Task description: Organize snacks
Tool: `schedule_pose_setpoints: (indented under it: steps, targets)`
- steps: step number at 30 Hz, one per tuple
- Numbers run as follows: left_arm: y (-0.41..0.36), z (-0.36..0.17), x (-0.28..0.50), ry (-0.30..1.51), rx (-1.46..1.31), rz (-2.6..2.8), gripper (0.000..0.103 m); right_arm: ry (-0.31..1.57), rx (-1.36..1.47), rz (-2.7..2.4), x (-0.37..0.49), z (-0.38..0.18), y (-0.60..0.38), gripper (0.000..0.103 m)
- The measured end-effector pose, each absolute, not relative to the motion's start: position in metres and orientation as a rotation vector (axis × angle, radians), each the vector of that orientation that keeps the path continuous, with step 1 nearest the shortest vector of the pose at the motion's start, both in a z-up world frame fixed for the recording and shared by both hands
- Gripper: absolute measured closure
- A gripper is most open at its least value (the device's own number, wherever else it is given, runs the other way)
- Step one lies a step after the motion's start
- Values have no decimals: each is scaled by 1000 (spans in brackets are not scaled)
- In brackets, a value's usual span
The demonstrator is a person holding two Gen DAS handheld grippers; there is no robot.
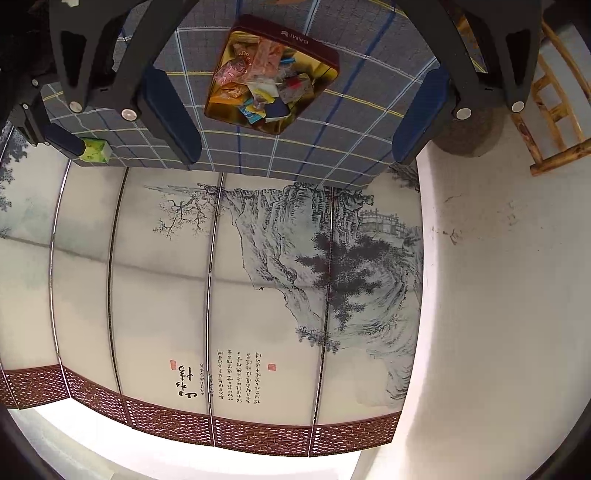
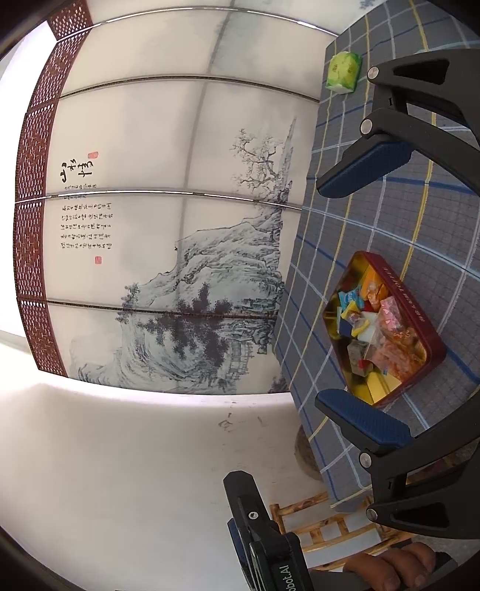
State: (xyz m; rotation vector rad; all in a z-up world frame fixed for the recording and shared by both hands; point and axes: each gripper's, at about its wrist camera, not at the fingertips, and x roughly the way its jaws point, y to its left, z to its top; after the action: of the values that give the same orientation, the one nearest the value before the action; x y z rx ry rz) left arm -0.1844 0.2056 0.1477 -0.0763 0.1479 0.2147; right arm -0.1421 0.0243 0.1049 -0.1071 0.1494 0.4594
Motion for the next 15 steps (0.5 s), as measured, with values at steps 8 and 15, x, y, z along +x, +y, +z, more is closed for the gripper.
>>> schedule_pose_setpoints:
  steps: [8, 15]
  targets:
    - [203, 139, -182, 165, -57, 236, 0, 161, -121, 469, -141, 99, 27, 0]
    - [205, 132, -181, 172, -51, 256, 0, 160, -125, 467, -142, 98, 28, 0]
